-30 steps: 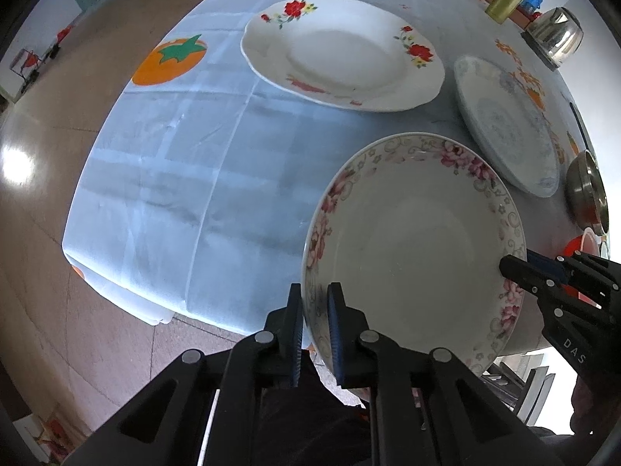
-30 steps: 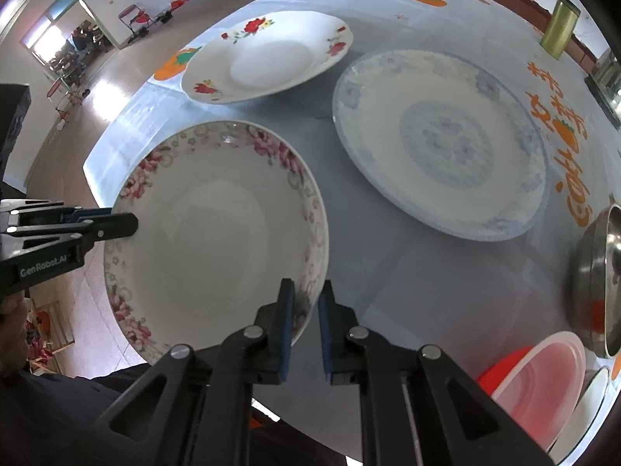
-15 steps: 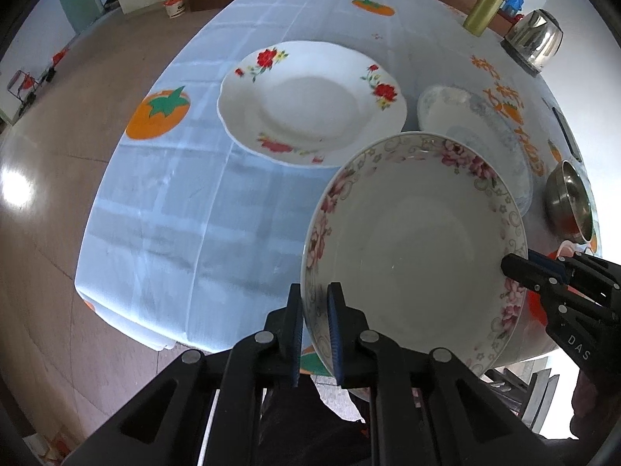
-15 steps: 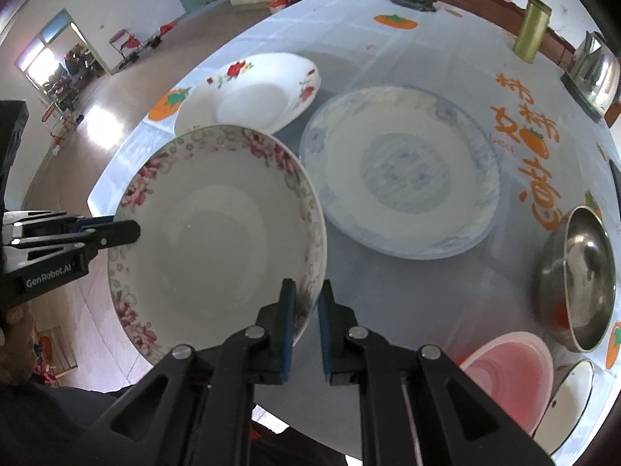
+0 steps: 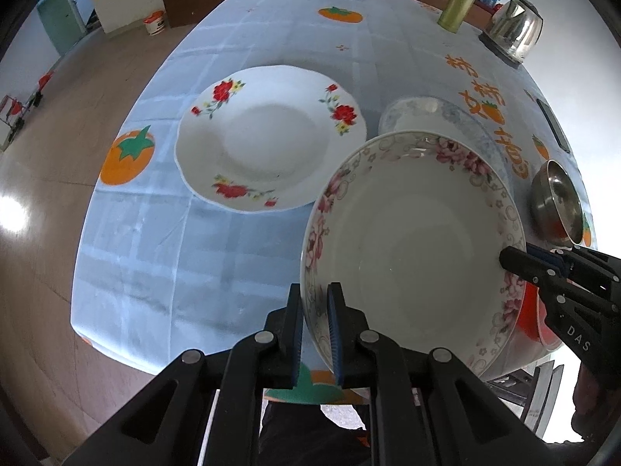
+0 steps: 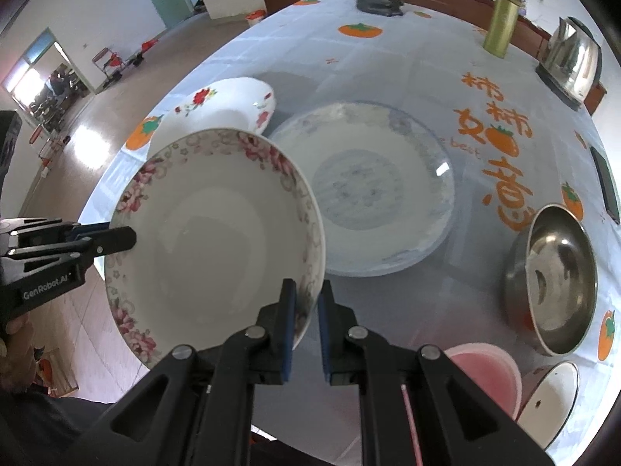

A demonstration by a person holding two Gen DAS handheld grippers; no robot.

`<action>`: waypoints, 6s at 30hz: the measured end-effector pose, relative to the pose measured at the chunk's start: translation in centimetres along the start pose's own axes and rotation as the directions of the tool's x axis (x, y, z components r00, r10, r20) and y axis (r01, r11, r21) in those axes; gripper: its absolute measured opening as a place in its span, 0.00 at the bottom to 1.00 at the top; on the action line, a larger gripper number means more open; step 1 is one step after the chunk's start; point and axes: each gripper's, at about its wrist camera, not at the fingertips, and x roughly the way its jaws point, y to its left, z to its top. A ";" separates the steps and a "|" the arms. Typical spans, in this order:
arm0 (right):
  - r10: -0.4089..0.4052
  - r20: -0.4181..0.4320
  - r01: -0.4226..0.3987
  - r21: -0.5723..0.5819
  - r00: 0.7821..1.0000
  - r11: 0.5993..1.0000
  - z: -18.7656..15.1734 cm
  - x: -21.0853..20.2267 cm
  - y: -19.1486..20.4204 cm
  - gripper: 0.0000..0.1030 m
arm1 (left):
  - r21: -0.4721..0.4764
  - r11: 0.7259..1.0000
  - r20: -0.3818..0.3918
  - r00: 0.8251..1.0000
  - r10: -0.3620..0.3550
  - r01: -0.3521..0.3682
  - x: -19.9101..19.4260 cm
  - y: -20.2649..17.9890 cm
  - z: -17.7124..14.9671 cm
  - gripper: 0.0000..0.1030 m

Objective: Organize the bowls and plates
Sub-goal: 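Lift the pink-floral plate with both tools and carry it over the blue-patterned plate, then lower the pink-floral plate with both tools onto the blue-patterned plate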

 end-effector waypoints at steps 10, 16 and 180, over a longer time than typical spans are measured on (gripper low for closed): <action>-0.014 0.013 0.014 0.026 1.000 1.000 0.7 -0.4 -1.7 0.11 | 0.034 0.999 0.001 1.000 -0.006 0.006 0.4 -1.5 1.7 0.13; -0.023 0.009 0.022 0.045 1.000 0.999 1.1 -0.4 -3.0 0.11 | 0.052 0.999 -0.003 1.000 -0.008 0.008 0.7 -2.5 2.8 0.13; -0.141 -0.063 0.145 0.077 0.988 0.986 6.9 3.7 -9.9 0.15 | 0.086 0.996 -0.012 1.000 0.006 -0.005 6.4 -7.2 10.0 0.13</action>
